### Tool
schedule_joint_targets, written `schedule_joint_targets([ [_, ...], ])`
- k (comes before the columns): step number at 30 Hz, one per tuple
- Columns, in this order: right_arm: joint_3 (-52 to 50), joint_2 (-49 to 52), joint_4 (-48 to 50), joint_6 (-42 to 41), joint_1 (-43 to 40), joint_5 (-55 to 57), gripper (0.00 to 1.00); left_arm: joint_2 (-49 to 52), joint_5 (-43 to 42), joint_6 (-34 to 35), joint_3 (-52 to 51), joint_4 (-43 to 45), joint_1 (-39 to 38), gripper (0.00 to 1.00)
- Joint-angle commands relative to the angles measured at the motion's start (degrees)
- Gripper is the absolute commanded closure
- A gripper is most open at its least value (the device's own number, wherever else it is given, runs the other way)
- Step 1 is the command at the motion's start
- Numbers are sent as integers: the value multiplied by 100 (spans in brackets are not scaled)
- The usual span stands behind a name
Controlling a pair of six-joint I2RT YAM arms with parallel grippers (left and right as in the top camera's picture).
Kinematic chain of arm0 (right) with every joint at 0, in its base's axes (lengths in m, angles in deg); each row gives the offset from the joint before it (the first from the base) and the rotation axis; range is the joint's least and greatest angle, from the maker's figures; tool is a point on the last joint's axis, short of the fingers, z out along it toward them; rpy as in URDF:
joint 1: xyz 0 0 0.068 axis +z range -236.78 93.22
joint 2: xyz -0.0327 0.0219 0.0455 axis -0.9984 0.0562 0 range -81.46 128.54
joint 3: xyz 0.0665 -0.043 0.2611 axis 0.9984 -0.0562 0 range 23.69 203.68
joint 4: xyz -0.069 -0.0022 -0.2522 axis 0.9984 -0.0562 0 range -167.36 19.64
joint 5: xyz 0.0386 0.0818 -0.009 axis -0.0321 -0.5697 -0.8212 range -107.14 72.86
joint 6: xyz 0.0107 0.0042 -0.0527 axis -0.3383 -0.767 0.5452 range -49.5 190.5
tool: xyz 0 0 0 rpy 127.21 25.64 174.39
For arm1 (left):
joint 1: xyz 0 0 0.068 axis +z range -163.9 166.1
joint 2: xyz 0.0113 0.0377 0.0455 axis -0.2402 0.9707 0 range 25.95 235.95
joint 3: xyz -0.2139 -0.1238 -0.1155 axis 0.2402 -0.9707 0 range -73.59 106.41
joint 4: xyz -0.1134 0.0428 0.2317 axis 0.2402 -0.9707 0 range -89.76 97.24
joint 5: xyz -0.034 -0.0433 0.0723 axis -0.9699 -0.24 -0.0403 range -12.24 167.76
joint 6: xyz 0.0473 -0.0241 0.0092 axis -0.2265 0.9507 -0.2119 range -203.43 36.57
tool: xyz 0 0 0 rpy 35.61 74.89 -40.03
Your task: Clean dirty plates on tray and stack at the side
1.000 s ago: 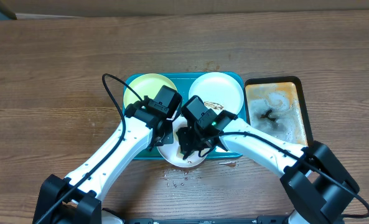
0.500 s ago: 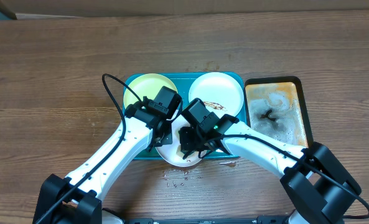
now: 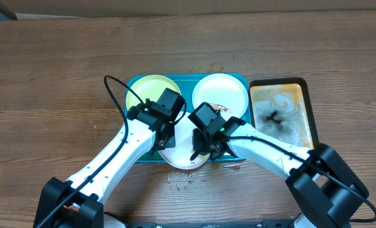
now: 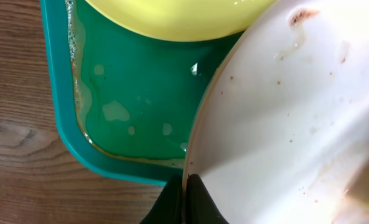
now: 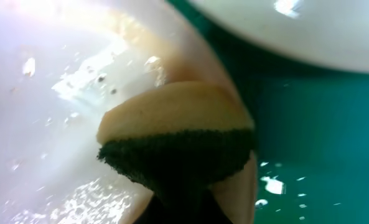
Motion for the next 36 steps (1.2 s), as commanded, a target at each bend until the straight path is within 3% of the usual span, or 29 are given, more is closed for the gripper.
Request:
schedule_joint_targets([
  [1, -94, 83, -15, -28, -160, 538, 96, -4, 0, 74, -15, -68, -46, 96],
  [13, 7, 28, 195, -28, -260, 990, 96, -4, 0, 72, -15, -107, -46, 96],
  [22, 184, -706, 105, -26, -264, 1808, 96, -4, 2, 72, -15, -109, -46, 96],
  [30, 184, -1399, -437, -24, -568, 2004, 96, -4, 2, 72, -15, -122, -46, 96],
  [36, 184, -1829, -1344, 2, -1346, 1971, 96, -20, 37, 70, -4, -109, -44, 96],
])
